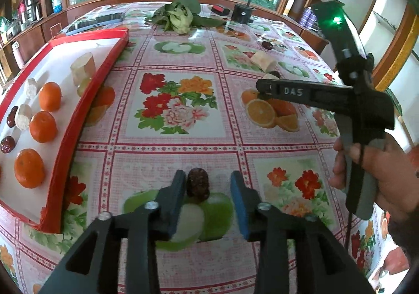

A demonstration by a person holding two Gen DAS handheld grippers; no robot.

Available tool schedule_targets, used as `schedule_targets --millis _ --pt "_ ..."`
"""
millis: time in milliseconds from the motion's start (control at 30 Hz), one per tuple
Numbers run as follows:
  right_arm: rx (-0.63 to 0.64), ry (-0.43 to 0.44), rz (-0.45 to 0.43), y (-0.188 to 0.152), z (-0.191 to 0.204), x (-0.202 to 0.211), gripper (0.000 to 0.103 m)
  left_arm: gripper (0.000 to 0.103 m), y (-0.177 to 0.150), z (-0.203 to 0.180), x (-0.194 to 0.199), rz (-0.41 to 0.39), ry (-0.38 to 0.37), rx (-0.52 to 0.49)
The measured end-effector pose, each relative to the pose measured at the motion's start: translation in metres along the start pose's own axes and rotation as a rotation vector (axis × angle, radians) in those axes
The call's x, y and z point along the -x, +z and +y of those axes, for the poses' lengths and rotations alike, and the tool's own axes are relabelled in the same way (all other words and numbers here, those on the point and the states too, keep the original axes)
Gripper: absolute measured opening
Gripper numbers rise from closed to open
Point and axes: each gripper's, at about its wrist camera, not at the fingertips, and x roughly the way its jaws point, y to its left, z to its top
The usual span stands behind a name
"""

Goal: Organize fruits
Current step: 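Grasp a date with the left gripper while the right gripper grasps a round yam slice, then carry the date and yam slice toward the tray with both grippers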

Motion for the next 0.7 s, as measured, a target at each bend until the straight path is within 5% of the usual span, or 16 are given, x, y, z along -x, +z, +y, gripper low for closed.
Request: schedule_targets --millis 100,267,700 --pt "0.006 0.008 -0.005 -0.003 -0.004 0.003 0.03 0.082 -0.002 -0.004 -0.001 -0.001 0.022 -0.019" --pt "-0.035 0.028 -0.009 -0.015 -0.014 0.012 0.03 0.089 -0.005 -0.012 -0.005 -0.004 0.059 -0.08" --pt "-0.079 0.05 0.002 -0.076 -0.019 0.06 0.03 0.09 -0.003 0.0 -0.001 0.01 -0.008 -0.022"
